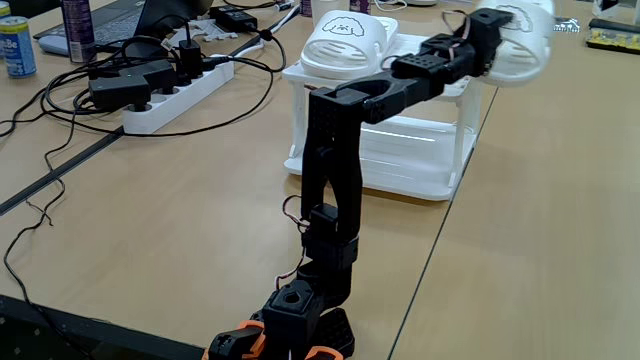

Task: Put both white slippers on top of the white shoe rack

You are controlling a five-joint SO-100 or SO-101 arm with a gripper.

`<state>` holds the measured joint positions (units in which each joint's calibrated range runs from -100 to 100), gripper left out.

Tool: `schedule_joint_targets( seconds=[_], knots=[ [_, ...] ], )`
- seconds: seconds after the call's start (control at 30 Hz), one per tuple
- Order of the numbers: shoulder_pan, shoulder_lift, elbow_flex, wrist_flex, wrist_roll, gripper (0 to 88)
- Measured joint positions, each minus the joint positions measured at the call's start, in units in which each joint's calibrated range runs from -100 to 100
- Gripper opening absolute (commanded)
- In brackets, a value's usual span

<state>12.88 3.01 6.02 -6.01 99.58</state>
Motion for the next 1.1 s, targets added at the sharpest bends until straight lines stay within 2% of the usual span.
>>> schedule_joint_targets(
  seconds=[0.3, 1.1],
  knots=[
    [-7.1, 0.0, 0.0, 0.0, 0.0, 0.7],
    [-10.9, -0.4, 2.7, 0.0, 0.0, 0.7]
  ],
)
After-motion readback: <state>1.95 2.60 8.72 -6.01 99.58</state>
